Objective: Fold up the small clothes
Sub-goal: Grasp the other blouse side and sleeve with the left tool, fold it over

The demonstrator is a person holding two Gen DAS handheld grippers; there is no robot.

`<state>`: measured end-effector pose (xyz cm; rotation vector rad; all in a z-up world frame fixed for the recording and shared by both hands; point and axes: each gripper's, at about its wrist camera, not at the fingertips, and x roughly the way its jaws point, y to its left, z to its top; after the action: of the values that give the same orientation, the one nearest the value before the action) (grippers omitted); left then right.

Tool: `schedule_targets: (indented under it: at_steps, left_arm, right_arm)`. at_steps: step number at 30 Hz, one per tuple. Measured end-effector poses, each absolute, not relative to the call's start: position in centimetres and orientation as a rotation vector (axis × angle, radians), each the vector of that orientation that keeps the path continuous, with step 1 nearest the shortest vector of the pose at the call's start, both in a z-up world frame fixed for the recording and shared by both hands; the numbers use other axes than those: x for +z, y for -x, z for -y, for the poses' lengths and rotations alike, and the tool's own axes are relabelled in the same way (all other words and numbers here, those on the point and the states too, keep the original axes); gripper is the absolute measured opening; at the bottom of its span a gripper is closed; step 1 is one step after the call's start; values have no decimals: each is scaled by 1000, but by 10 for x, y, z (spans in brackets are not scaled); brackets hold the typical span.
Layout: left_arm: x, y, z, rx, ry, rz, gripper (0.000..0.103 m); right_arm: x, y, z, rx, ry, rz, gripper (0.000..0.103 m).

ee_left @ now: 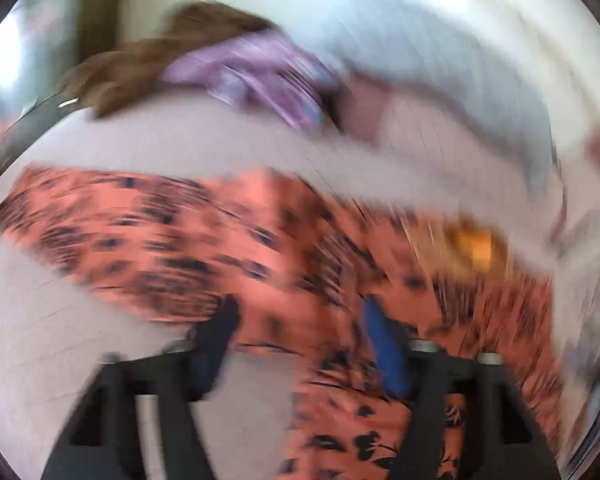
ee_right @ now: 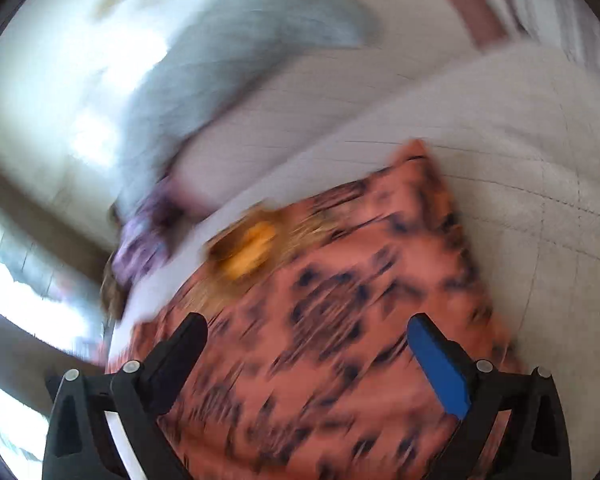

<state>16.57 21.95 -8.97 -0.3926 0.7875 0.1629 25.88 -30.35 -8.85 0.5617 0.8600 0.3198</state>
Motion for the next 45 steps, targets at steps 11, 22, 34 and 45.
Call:
schedule_targets:
  at_steps: [11, 22, 34, 45]
  left_arm:
    - [-143, -101, -489, 600, 1056, -577, 70]
    - [-151, -137, -532, 733, 821, -722, 5]
    - [60, -147, -313, 319, 312, -370, 4]
    - [37, -183, 11, -180, 30, -502, 6]
  right_arm:
    - [-141, -148, 203, 310, -156, -914, 102]
    - [-146, -154, 189, 276, -69, -937, 103]
    - [-146, -150, 197, 298, -122, -917, 103]
    - [-144, -147, 223, 371, -320, -868, 103]
